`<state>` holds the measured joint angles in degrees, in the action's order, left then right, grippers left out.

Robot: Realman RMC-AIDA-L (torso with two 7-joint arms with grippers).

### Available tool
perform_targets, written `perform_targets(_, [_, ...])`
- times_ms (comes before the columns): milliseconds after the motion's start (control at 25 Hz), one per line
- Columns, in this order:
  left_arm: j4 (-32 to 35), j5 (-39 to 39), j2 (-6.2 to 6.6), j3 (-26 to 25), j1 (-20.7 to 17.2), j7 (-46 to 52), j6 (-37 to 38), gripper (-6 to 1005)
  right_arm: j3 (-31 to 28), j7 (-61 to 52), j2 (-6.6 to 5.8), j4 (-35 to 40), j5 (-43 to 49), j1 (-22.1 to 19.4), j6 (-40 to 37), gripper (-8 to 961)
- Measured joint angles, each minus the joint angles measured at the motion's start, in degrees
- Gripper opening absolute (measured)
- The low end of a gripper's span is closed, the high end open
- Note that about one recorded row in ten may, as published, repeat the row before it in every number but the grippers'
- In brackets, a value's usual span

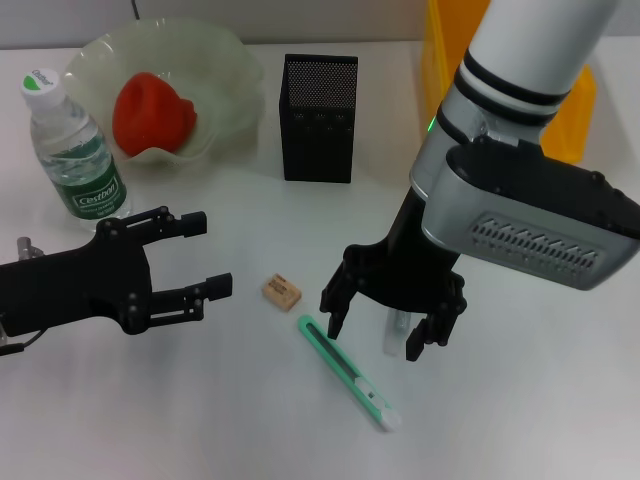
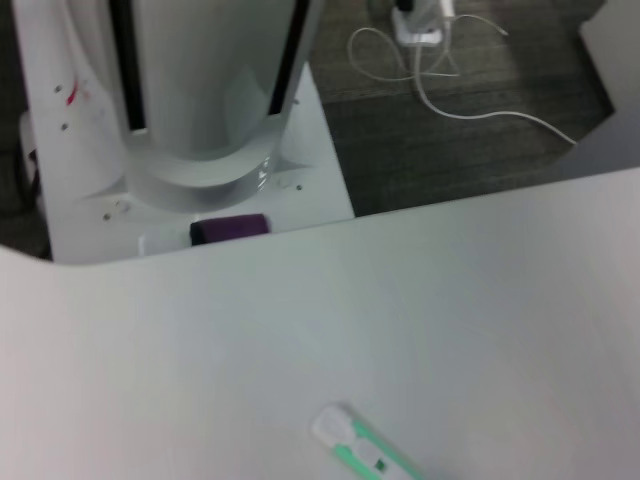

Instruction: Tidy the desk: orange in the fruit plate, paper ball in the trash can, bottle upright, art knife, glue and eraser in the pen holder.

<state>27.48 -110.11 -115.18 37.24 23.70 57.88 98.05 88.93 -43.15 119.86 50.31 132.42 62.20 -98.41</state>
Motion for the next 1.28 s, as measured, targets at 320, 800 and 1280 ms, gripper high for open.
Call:
perform_targets(320, [0.03, -0.02, -0.35, 0.02, 0.12, 0.82, -0.02, 800, 4.23, 3.63, 0.02, 0.03, -0.59, 0.27, 0.69, 784])
perform_targets(800, [0.04, -0.01, -0.58, 0.11, -0.03, 0.39, 0.02, 800, 11.44, 10.29, 0.03, -1.50, -5.04, 0.13, 7.20, 771])
perform_targets(1280, [0.04, -0.02, -0.62, 0.19, 0.25, 0.15, -0.27, 800, 18.63, 11.85, 0.03, -4.65, -7.53, 1.76, 12.38, 708])
